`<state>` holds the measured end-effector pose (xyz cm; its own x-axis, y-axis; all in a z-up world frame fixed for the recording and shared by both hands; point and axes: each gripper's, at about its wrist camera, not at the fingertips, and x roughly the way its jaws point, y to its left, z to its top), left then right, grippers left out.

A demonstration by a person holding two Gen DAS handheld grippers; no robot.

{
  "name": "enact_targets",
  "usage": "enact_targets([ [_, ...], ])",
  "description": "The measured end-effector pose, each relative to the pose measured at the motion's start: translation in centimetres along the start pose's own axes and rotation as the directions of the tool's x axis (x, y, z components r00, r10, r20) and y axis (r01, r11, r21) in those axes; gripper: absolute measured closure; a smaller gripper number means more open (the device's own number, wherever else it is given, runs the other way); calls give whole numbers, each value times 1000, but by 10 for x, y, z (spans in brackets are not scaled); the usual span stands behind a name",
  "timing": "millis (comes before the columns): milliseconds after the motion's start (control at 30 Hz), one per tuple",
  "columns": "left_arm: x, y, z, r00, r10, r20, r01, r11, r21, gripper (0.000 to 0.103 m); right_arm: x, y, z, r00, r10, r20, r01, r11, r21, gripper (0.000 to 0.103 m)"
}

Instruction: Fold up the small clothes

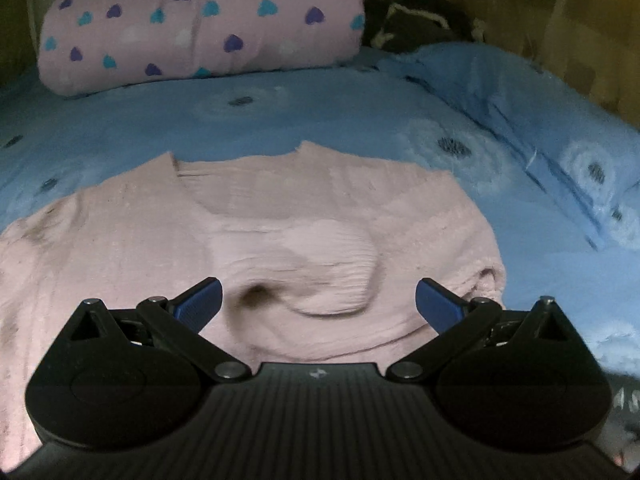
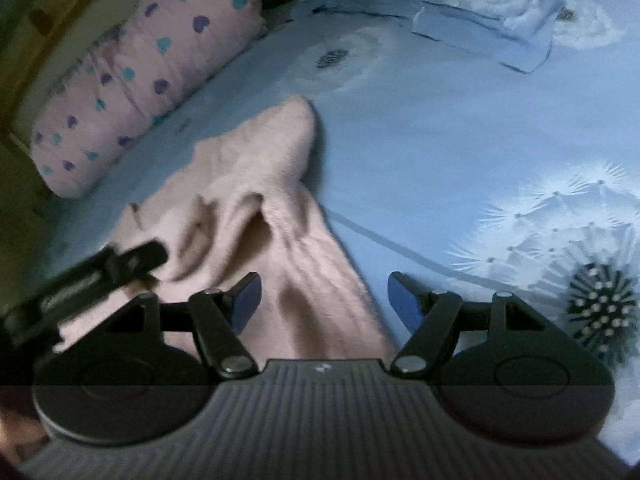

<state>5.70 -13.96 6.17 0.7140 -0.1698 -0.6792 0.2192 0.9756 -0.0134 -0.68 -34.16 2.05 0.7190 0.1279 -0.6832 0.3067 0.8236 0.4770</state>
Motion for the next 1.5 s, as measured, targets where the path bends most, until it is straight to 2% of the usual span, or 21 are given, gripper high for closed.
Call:
enact_targets([
  [133, 28, -24, 0, 999, 48, -23, -47, 998, 45, 0, -1, -2, 0, 1000, -5, 5, 5, 1000, -5, 31],
  [267, 47, -30, 3, 997, 75, 19, -76, 995, 70, 0, 1, -5, 2, 1000, 1, 1, -1, 1000, 24, 31],
  [367, 63, -30, 3, 995, 95, 24, -97, 992, 75, 0, 2, -5, 1, 1000, 2, 1, -2, 1000, 15, 31],
  [400, 67, -29, 3, 994, 105, 22, -106, 991, 76, 4, 3, -4, 2, 1000, 2, 4, -2, 1000, 11, 31],
  [467, 73, -24, 0, 992, 124, 21, -125, 990, 70, 18, 4, -4, 1, 1000, 2, 6, -2, 1000, 2, 31],
  [533, 70, -18, 1, 993, 116, 29, -118, 991, 56, 46, 5, -4, 1, 1000, 0, 6, 0, 1000, -11, 31],
  [567, 67, -15, 2, 995, 96, 33, -98, 994, 49, 52, 4, -3, 1, 1000, 0, 7, 1, 1000, -14, 31],
  [633, 59, -5, 5, 995, 82, 48, -83, 996, 26, 69, 4, -3, 1, 1000, -2, 12, 2, 1000, -7, 30],
  [667, 56, 0, 7, 995, 88, 56, -89, 996, 18, 71, 4, -3, 1, 1000, -2, 13, 2, 1000, -2, 29],
  [867, 36, 47, 13, 986, 139, 91, -134, 989, -57, 72, 4, 2, 0, 999, -18, 27, 19, 999, -27, 29],
  [1000, 27, 82, 7, 985, 157, 71, -149, 982, -114, 72, 5, 6, 0, 999, -8, 31, 9, 999, -31, 29],
  [1167, 11, 112, -1, 986, 151, 71, -136, 974, -180, 73, 1, 2, 3, 998, 56, 43, -57, 998, 23, 29],
  [1300, 3, 128, -1, 992, 111, 58, -94, 966, -240, 71, 1, 1, 4, 998, 33, 45, -35, 999, 34, 29],
  [1400, -2, 130, -1, 994, 98, 37, -87, 967, -238, 70, 4, 2, 4, 1000, 7, 22, -8, 1000, 24, 30],
  [1467, -8, 131, -1, 995, 86, 41, -74, 970, -233, 67, 5, 2, 6, 1000, -11, 19, 10, 1000, 16, 31],
  [1500, -10, 132, -2, 996, 80, 41, -68, 969, -239, 60, 5, 1, 6, 1000, -16, 22, 16, 1000, 16, 31],
])
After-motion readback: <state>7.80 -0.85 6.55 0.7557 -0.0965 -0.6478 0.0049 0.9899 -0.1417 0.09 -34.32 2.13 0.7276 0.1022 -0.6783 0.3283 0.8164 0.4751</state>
